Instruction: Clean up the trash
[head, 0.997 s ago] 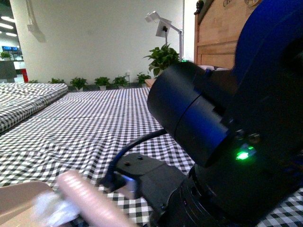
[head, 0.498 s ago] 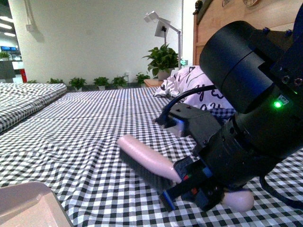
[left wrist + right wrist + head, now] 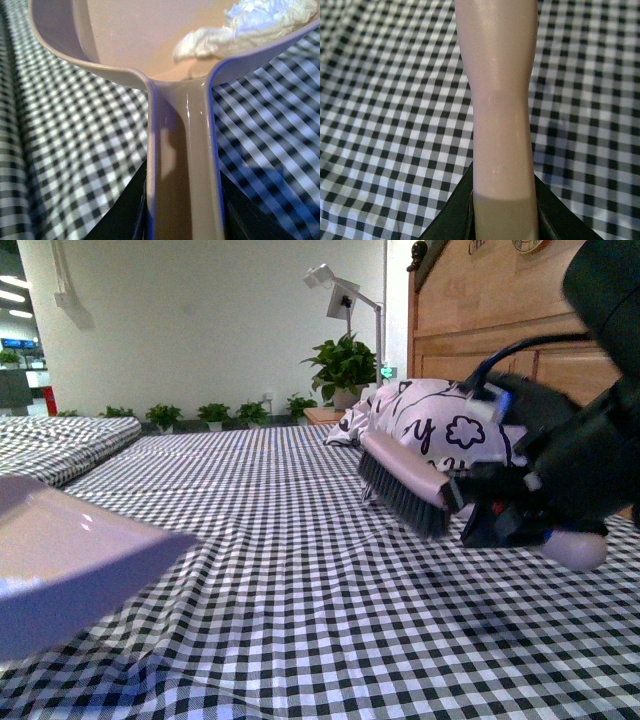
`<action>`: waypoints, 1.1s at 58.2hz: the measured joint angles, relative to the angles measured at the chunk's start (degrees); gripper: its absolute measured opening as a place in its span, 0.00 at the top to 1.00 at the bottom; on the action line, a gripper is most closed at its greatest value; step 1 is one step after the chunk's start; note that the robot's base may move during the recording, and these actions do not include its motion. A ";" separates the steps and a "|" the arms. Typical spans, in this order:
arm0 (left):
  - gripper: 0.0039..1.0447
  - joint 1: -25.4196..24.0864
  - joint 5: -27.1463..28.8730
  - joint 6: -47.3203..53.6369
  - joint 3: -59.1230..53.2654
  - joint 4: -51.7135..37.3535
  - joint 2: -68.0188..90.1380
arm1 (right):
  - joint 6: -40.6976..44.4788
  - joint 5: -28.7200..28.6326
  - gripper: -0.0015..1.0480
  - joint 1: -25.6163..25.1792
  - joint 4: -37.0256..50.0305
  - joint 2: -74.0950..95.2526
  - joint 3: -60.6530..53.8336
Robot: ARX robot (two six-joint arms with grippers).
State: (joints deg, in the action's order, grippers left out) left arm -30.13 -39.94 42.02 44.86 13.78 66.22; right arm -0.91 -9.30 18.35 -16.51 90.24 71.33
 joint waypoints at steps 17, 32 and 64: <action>0.75 1.11 9.44 -25.73 2.32 -11.08 -5.51 | -5.20 -7.91 0.82 -7.63 -0.09 -14.29 -1.60; 0.75 5.16 18.64 -34.29 2.29 -13.75 -15.08 | -10.25 -12.15 0.82 -9.31 -1.77 -26.08 -2.64; 0.75 19.85 28.61 -36.83 3.32 -4.44 -35.58 | -13.49 -4.31 0.82 -10.60 -3.54 -42.49 -4.52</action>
State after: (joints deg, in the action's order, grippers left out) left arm -10.28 -11.33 5.19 48.18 9.34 30.63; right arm -14.39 -13.61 7.75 -20.05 47.75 66.81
